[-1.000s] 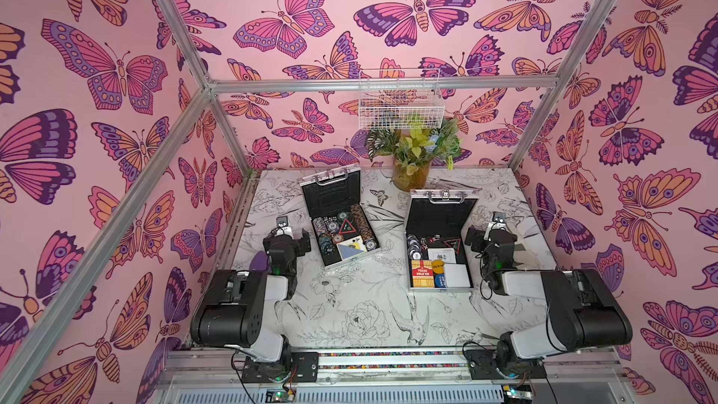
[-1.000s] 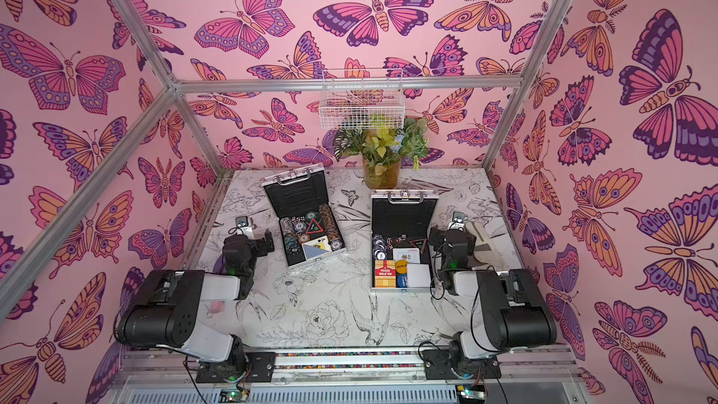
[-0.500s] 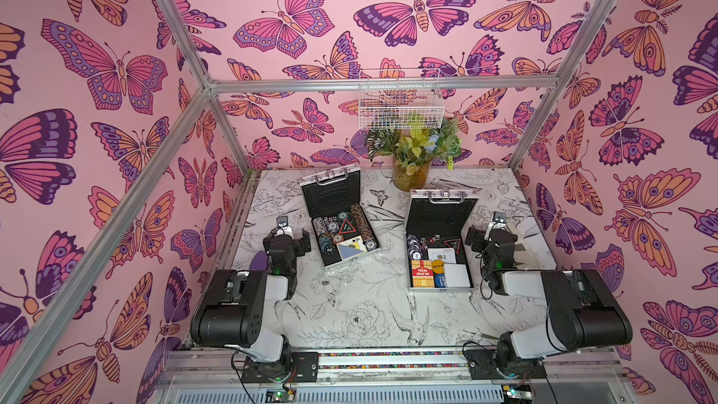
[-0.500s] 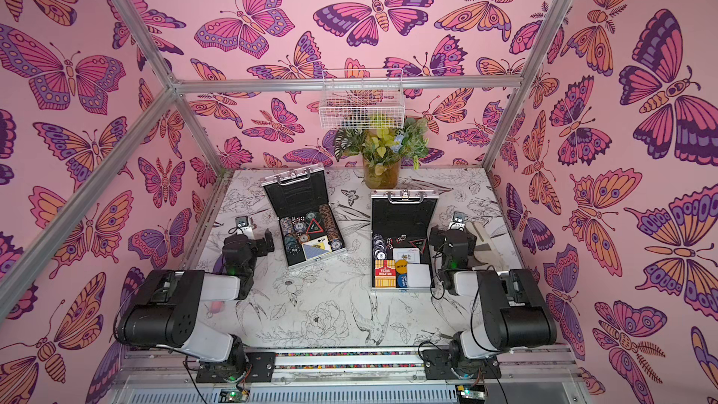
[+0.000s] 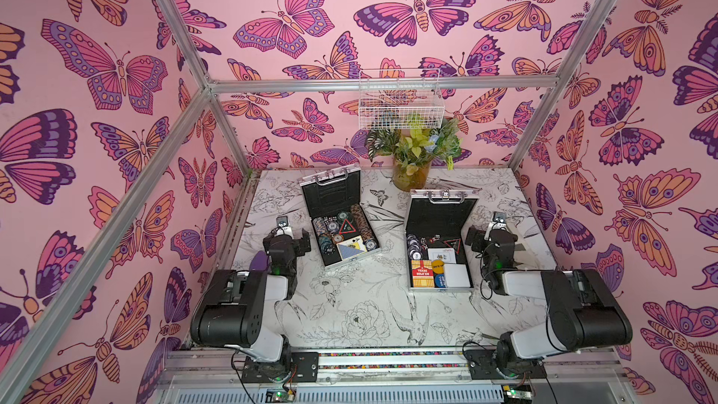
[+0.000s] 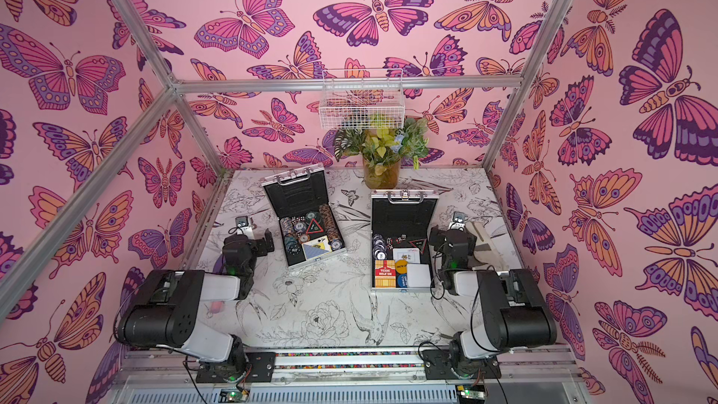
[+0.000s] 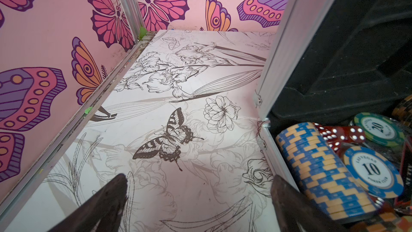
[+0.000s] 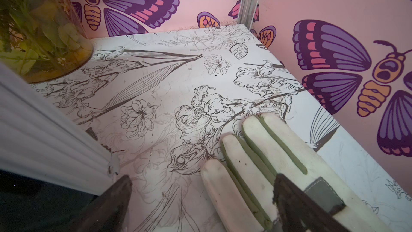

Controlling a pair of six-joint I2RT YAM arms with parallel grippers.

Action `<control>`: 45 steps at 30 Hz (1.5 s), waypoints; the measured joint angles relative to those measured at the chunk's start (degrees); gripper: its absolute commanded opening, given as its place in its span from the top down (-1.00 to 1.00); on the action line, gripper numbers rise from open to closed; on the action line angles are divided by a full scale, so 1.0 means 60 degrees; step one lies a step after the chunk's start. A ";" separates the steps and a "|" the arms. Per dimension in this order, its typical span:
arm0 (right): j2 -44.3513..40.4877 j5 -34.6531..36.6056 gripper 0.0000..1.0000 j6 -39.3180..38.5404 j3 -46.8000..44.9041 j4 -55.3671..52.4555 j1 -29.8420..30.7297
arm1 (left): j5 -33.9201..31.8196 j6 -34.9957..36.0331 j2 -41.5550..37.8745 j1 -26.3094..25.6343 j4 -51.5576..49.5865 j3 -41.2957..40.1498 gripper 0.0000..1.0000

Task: Close the poker set cases
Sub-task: Close the lid of the poker set case.

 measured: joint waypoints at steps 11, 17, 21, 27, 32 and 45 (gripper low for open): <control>-0.0583 -0.0251 -0.98 -0.0142 -0.0036 -0.0062 0.0000 | -0.0386 0.0124 -0.1147 -0.0270 -0.0262 -0.0248 -1.00; -0.1898 -0.0597 -0.98 -0.0208 -0.0117 -0.0780 0.0000 | -0.0943 0.0044 -0.2229 -0.0707 -0.2543 0.0514 -1.00; -0.2535 -0.1206 -0.98 -0.0200 -0.0106 -0.1650 -0.0004 | -0.1344 0.0127 -0.2790 -0.1446 -0.3719 0.1140 -1.00; -0.3173 -0.1876 -1.00 -0.0058 -0.0098 -0.2623 0.0000 | -0.1974 0.0583 -0.3071 -0.3697 -0.5646 0.1978 -1.00; -0.3497 -0.2266 -0.99 0.0040 0.0069 -0.3166 0.0000 | -0.1246 -0.0102 -0.3311 -0.4605 -0.6958 0.2386 -1.00; -0.3840 -0.2484 -0.88 0.0484 0.0936 -0.3912 -0.0004 | 0.2459 -0.1202 -0.2218 -0.6473 -0.7639 0.2386 -1.00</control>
